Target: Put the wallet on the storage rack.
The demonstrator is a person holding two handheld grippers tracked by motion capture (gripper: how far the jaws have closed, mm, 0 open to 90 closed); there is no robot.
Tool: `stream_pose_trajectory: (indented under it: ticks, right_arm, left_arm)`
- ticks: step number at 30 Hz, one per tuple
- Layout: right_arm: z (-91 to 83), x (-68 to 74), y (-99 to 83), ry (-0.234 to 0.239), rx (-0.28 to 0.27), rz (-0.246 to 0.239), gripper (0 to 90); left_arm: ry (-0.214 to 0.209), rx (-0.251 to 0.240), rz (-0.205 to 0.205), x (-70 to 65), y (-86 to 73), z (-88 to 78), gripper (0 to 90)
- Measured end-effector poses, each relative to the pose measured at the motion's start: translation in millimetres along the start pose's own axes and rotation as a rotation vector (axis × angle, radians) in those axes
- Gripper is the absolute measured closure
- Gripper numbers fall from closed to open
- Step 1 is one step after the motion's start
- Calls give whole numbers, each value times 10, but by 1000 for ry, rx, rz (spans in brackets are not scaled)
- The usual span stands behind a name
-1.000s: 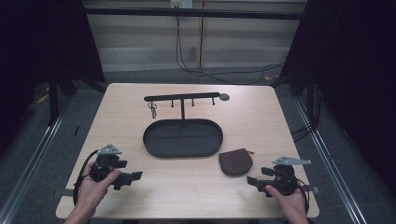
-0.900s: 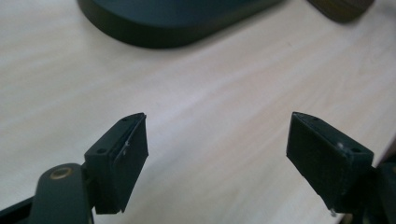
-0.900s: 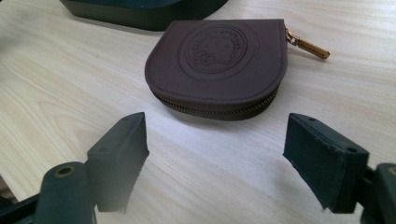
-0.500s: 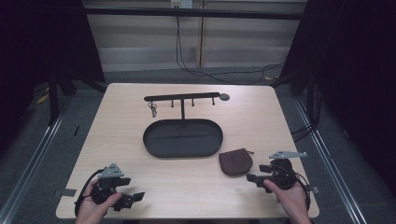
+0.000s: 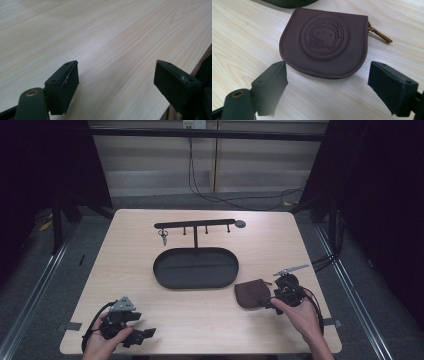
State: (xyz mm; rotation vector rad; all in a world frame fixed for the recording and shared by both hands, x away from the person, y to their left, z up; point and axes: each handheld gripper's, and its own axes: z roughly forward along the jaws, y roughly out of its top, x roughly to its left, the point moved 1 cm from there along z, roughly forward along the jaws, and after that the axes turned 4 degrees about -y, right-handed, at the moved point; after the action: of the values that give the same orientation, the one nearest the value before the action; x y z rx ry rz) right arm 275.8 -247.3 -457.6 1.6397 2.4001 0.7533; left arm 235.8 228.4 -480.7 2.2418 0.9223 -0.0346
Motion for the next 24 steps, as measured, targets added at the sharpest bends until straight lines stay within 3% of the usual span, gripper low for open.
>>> stream_pose_trajectory:
  ticks: [6, 13, 24]
  right_arm:
    - [70, 0, 166, -16, 94, -27, 152]
    - [183, -35, 300, -24, 185, -24, 155]
    - [304, -100, 472, -28, 285, -47, 180]
  left_arm:
    - [-5, 3, -2, 9, 0, 4, 201]
    - [-11, 4, -6, 8, -2, 19, 201]
    - [-10, 5, -6, 11, -3, 19, 201]
